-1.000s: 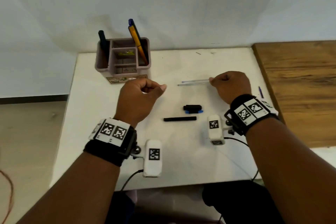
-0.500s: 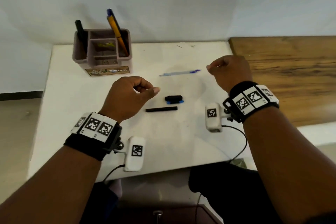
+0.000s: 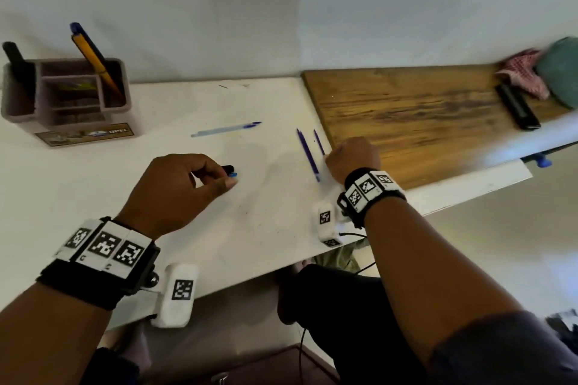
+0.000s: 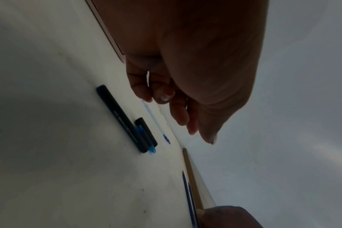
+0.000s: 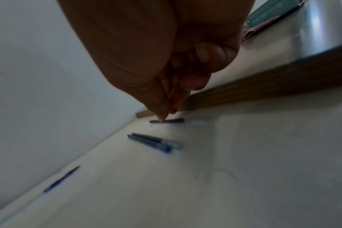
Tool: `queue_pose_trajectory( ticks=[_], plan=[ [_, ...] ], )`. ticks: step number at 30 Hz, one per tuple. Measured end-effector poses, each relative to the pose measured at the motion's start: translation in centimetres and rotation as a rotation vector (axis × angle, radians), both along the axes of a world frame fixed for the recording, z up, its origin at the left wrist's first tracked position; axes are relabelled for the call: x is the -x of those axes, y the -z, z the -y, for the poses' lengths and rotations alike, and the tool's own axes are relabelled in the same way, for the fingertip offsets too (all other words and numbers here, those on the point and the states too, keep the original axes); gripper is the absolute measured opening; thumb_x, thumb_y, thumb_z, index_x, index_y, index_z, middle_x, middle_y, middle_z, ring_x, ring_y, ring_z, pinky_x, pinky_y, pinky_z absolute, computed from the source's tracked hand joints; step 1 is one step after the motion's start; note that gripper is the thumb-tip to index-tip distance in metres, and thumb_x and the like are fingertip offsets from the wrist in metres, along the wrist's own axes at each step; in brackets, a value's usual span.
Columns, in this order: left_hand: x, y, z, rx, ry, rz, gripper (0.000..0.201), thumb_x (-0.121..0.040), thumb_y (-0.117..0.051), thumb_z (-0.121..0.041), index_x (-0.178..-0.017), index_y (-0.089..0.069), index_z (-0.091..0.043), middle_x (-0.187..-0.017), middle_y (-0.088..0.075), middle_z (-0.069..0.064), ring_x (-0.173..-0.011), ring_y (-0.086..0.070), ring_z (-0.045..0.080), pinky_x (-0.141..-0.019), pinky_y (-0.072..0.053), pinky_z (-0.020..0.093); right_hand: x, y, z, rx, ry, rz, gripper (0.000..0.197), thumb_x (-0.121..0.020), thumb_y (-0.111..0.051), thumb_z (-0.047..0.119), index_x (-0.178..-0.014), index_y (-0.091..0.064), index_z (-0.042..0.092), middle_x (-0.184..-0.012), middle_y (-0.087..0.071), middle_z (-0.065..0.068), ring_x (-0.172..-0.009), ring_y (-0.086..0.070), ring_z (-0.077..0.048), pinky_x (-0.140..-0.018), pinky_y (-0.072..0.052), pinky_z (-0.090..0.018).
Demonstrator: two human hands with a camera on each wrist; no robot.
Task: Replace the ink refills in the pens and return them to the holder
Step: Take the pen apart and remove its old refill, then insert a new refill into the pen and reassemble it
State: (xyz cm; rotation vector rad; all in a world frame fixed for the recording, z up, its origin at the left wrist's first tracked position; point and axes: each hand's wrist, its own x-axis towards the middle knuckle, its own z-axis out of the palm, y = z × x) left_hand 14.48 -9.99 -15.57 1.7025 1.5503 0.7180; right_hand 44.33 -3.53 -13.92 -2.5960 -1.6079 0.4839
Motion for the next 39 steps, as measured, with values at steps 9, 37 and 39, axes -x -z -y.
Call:
queue_pose_trajectory(
  ticks=[9, 37, 39],
  plan=[
    [-0.1, 0.3, -0.1, 0.017, -0.009, 0.023, 0.017, -0.078, -0.077, -0.051, -0.08, -0.073, -0.034, -0.074, -0.069, -0.017, -0.051, -0.051, 0.003, -0.055, -0.038, 0.02, 1.5, -0.3, -1.2, 0.06, -0.082, 0.099, 0.023, -0.086, -0.066, 0.015, -0.067, -0.053, 0.013, -0.065, -0.05, -0.001, -0.058, -0.051, -0.018, -0.059, -0.042, -0.027],
    [1.9, 2.1, -0.6, 0.057, 0.011, -0.43, 0.037, -0.071, -0.079, -0.06, -0.099, -0.071, -0.039, -0.098, -0.059, -0.012, -0.102, -0.048, 0.013, -0.079, -0.037, 0.027, 13.1, 0.4, 4.9, -0.139, 0.008, -0.997, 0.006, -0.087, -0.073, 0.016, -0.083, -0.075, 0.021, -0.076, -0.075, 0.002, -0.058, -0.064, -0.007, -0.051, -0.043, -0.014],
    [1.8, 2.4, -0.6, 0.066, 0.039, -0.441, 0.032, -0.074, -0.076, -0.061, -0.098, -0.072, -0.039, -0.092, -0.055, -0.013, -0.098, -0.046, 0.013, -0.077, -0.037, 0.028, 12.8, 0.6, 4.0, -0.164, 0.021, -1.003, 0.003, -0.089, -0.073, 0.023, -0.087, -0.076, 0.022, -0.076, -0.075, 0.006, -0.064, -0.067, -0.008, -0.055, -0.045, -0.016]
  ],
)
